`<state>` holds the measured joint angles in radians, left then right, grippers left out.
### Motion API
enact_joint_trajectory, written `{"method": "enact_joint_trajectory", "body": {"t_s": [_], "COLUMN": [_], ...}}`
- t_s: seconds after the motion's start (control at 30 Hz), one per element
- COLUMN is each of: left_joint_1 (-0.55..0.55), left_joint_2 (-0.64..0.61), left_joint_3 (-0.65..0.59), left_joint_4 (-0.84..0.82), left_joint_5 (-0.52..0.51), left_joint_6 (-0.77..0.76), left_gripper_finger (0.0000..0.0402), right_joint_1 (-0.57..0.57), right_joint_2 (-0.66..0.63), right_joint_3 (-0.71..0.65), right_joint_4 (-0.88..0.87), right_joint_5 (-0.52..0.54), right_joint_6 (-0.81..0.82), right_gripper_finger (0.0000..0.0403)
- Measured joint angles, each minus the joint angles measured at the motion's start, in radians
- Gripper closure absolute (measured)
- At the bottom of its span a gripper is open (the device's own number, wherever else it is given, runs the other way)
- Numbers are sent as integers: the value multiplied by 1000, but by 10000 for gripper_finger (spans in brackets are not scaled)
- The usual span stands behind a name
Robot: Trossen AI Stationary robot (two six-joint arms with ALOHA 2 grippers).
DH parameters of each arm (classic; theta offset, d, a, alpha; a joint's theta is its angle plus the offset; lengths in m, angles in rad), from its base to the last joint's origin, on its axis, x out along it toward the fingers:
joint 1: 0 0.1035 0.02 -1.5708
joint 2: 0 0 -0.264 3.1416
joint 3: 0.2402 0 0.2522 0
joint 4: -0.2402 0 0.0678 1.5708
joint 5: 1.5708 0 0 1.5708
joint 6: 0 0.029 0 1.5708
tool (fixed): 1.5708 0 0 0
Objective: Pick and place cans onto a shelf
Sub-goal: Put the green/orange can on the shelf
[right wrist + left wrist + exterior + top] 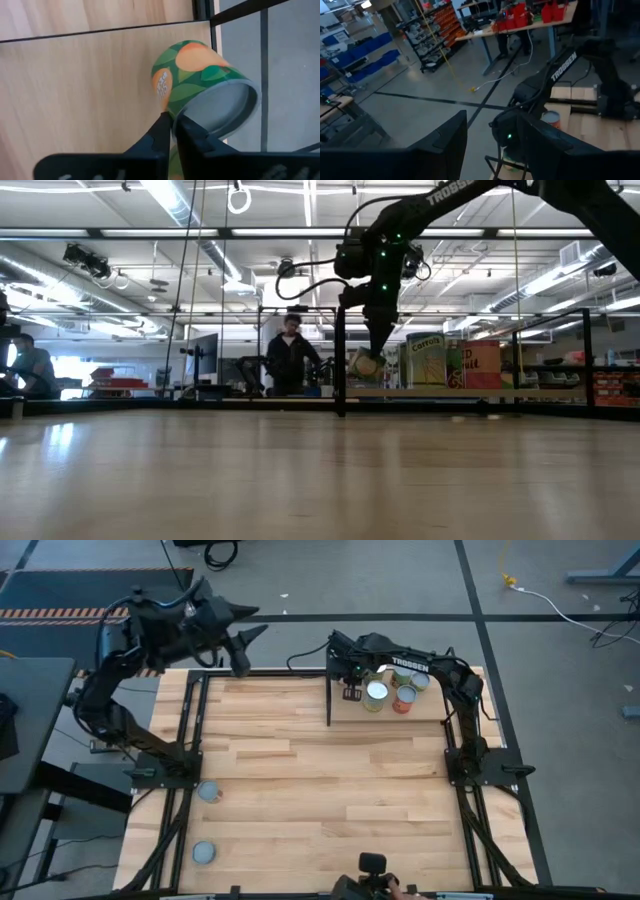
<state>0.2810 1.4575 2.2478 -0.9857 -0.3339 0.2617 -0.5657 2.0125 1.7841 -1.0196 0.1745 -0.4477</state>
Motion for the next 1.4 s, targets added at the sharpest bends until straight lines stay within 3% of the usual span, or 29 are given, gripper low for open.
{"method": "enact_joint_trajectory", "body": {"t_s": [0.33, 0.93, 1.23, 1.4], "left_joint_1": [-40, -101, -101, -101], "left_joint_2": [-36, -40, -40, -38], "left_joint_3": [0, 0, 0, 0], "left_joint_4": [-57, -68, -67, -67], "left_joint_5": [0, -2, -2, -2], "left_joint_6": [-98, -94, -93, -95], "left_gripper_finger": [225, 225, 225, 225], "right_joint_1": [-6, -10, -25, -116], "right_joint_2": [0, -1, -72, -52], "right_joint_3": [0, 0, 1, 1], "right_joint_4": [24, 44, 129, 155], "right_joint_5": [-14, -21, -51, -120], "right_joint_6": [0, 28, 112, 220], "right_gripper_finger": [360, 327, 330, 368]}}
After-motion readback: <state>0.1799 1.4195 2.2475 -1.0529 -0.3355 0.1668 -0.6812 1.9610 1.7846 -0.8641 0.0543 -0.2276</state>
